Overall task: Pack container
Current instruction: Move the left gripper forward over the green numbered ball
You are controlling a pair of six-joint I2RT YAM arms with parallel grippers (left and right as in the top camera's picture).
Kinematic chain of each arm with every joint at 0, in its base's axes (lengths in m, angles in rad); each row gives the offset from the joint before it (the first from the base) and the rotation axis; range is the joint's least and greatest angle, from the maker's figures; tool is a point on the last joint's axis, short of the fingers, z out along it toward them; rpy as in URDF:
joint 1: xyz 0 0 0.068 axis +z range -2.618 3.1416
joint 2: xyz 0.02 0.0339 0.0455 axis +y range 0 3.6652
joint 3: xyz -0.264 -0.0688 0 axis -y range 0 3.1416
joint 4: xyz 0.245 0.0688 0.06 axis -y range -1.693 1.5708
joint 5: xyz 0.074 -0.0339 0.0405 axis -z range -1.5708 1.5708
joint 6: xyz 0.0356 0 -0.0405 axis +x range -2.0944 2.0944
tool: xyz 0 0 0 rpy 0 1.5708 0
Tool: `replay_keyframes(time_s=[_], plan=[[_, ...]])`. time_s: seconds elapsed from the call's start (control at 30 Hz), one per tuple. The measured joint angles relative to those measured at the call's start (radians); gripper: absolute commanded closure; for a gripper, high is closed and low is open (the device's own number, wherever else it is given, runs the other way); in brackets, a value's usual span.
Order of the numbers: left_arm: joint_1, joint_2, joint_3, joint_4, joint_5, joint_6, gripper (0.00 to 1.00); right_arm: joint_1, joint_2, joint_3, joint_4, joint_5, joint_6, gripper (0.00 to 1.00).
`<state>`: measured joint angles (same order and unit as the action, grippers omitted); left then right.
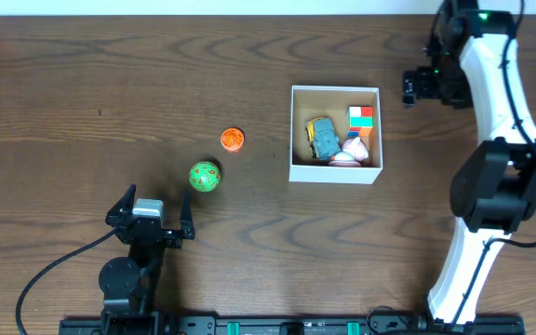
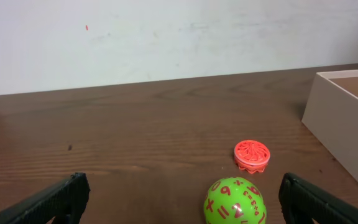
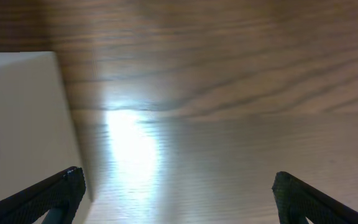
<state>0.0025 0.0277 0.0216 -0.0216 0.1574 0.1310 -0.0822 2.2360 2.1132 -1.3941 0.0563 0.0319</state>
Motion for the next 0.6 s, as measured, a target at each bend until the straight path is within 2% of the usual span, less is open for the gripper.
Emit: replay_keyframes(time_s=[0.2,0.6], plan=[[0.000,0.000,0.000,0.000,0.000,0.000,0.02,-0.077,0.000,-0.030,-0.014,-0.040,-0.008,0.01],[0.000,0.000,0.000,0.002,0.010,-0.003,0.02,-0.072,0.000,-0.045,0.002,-0.053,-0.015,0.01]])
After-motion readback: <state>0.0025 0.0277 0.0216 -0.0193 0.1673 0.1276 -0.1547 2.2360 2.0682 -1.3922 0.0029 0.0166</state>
